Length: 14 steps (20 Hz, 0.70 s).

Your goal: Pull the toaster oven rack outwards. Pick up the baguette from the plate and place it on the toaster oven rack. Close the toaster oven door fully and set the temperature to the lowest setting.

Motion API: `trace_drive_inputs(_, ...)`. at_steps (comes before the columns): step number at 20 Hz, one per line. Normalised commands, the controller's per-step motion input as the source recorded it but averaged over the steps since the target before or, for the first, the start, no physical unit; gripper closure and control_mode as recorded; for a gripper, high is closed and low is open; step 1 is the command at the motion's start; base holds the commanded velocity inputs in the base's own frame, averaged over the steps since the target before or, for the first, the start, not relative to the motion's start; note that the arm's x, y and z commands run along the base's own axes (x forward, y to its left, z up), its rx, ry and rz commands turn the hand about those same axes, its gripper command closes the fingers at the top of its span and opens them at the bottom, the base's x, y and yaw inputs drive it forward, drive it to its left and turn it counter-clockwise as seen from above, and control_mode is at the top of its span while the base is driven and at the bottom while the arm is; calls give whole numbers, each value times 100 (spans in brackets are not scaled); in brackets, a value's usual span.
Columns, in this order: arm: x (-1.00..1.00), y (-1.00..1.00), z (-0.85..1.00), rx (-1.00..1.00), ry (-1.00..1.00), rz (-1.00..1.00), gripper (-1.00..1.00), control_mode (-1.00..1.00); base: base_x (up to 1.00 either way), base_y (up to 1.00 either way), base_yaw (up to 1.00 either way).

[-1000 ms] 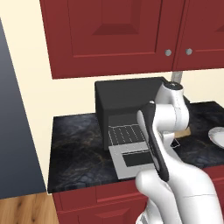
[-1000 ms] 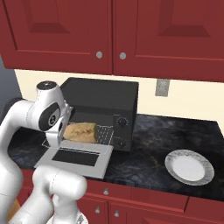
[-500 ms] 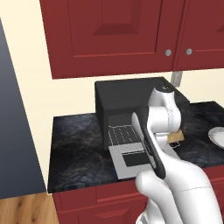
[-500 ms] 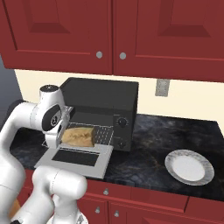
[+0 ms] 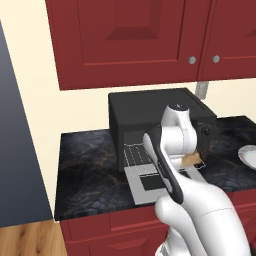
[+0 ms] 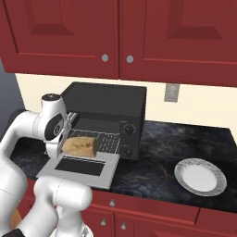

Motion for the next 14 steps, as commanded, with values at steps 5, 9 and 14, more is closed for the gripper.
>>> trace_drive_inputs(5,32,6,0,0,0,-1,100,-100,0,0,0)
trace_drive_inputs(9,21,0,0,0,0,0,100,-100,0,0,0)
trace_drive_inputs(14,30,0,-5,0,0,0,100,-100,0,0,0)
